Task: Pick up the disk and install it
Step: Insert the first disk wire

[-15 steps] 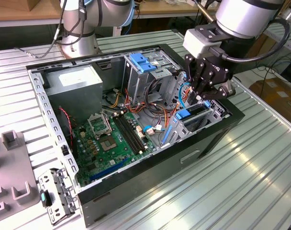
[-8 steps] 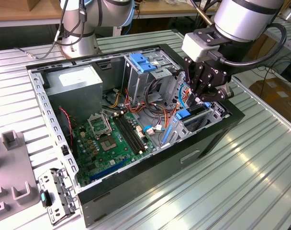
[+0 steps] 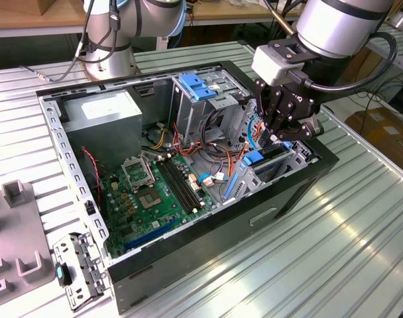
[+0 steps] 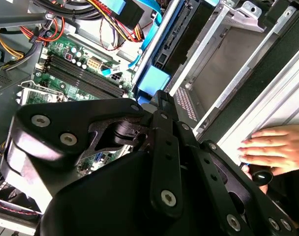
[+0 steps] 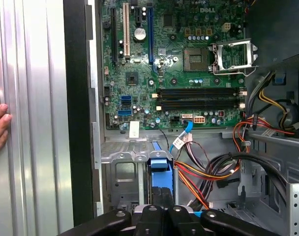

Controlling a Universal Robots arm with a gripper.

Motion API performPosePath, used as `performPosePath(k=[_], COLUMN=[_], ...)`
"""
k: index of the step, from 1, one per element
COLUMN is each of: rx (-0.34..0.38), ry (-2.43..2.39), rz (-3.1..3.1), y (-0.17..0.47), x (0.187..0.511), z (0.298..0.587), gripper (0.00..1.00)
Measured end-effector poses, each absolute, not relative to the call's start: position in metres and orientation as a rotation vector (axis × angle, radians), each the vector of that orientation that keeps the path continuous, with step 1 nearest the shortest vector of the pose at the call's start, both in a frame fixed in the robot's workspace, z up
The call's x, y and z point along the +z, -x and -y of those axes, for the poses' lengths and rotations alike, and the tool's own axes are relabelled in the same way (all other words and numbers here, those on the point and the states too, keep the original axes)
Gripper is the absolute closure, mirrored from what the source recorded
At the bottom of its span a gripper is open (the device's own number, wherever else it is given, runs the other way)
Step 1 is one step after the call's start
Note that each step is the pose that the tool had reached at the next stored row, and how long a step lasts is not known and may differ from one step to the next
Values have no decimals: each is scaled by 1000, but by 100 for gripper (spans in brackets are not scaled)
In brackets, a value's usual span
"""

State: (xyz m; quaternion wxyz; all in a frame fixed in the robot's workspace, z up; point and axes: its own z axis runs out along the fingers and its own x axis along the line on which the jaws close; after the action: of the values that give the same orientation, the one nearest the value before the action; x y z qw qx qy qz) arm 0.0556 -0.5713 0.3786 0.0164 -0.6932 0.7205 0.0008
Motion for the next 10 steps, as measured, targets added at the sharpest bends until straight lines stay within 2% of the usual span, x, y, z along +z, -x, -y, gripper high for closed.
performPosePath(k=[10], rx=[1], ry=[2158], rz=[-2239], y=[-78], x=[378], z=[571], gripper=[89])
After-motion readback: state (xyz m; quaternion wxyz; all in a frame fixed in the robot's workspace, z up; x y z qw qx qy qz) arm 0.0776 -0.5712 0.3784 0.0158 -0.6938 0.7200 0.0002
